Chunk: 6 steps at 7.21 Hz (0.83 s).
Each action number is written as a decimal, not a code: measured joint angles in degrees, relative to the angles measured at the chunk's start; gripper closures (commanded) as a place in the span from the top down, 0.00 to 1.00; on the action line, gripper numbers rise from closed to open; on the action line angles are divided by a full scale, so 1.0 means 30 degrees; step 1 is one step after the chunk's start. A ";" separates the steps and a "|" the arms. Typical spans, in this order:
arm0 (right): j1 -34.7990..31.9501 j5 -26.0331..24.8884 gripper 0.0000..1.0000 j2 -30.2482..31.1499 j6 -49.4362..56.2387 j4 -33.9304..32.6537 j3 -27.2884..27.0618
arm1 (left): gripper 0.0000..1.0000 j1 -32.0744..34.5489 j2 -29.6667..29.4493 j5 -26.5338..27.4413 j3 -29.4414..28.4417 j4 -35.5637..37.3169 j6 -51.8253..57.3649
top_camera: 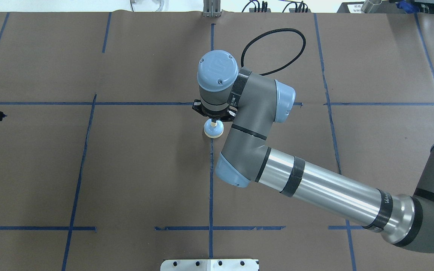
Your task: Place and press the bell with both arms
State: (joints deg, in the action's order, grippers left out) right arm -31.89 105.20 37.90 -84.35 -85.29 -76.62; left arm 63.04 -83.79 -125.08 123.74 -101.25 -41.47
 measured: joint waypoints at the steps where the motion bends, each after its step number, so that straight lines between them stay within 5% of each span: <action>1: 0.0048 0.0018 0.00 -0.0070 0.0029 0.0016 0.0285 | 1.00 0.0011 0.0031 0.0003 0.0094 0.0006 -0.0003; 6: 0.0315 0.0030 0.00 -0.0105 0.0020 0.0018 0.0567 | 1.00 0.0021 0.0066 0.0004 0.0230 0.0000 -0.0006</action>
State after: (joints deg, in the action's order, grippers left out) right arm -30.95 105.29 37.59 -84.29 -85.24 -74.92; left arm 63.10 -83.60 -125.07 124.43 -101.25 -41.48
